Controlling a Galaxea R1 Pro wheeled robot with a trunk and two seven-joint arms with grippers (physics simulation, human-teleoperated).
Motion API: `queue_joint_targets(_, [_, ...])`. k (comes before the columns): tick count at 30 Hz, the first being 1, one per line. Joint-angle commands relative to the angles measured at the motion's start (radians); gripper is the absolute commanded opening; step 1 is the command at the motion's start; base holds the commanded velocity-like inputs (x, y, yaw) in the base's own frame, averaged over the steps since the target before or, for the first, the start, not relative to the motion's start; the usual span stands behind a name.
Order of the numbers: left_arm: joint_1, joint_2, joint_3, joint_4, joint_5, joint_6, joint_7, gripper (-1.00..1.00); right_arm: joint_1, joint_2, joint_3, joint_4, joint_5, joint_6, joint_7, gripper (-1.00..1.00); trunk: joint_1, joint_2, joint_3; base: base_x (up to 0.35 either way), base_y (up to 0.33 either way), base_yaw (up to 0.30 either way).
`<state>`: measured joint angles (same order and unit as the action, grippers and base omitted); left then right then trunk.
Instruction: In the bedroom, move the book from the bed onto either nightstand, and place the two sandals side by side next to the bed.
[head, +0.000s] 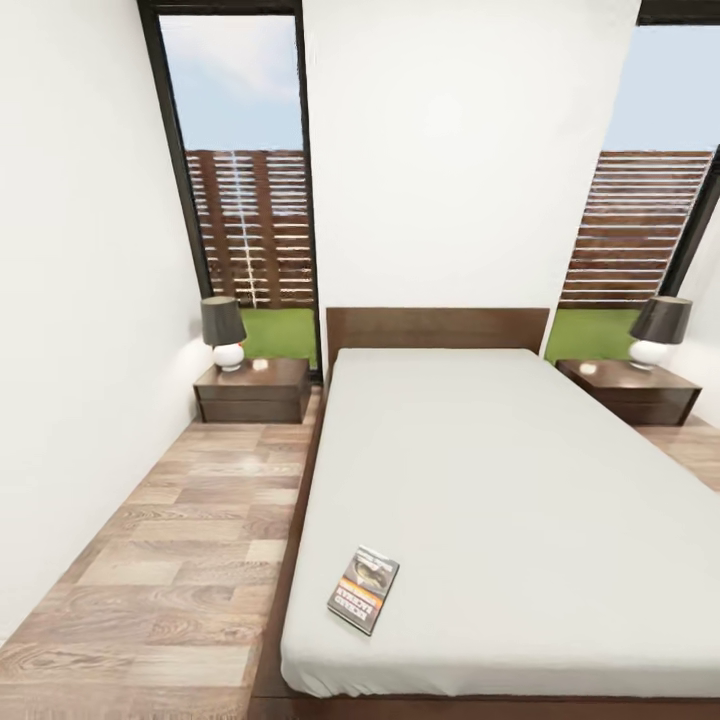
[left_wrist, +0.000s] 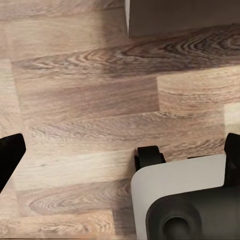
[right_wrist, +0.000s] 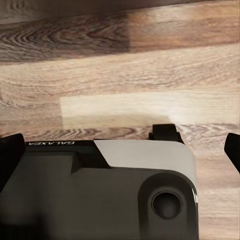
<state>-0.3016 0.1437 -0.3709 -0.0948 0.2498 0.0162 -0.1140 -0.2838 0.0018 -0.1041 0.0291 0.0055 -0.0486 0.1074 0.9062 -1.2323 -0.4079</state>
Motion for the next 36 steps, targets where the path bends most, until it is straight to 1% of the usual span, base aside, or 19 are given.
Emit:
queue_joint_targets(1, [-0.001,0.001,-0.008,0.000,0.010,0.002,-0.003,1.00,-0.001,0.000,-0.008,0.003,0.000,-0.005,0.003,1.00,0.000,-0.001,-0.002,0.007,-0.001,0.236])
queue_joint_targets(12, [-0.001,0.001,-0.008,0.000,0.010,0.002,-0.003,1.00,-0.002,0.000,-0.007,0.003,0.001,-0.005,0.003,1.00,0.000,-0.001,-0.011,0.005,0.000,0.241])
queue_joint_targets(19, [-0.001,0.001,-0.008,0.000,0.011,0.002,-0.003,1.00,-0.002,0.002,-0.008,0.004,0.001,-0.005,0.003,1.00,0.000,-0.001,-0.014,0.139,0.000,0.113])
queue_joint_targets(27, [-0.001,0.001,-0.009,-0.001,0.010,0.001,-0.003,1.00,-0.002,0.003,-0.008,0.003,0.000,-0.005,0.003,1.00,0.000,-0.001,-0.015,0.231,0.000,0.008])
queue_joint_targets(36, [-0.001,0.001,-0.009,-0.001,0.010,0.001,-0.003,1.00,-0.001,0.003,-0.008,0.004,-0.001,-0.005,0.003,1.00,0.000,-0.001,-0.015,0.214,0.000,-0.181])
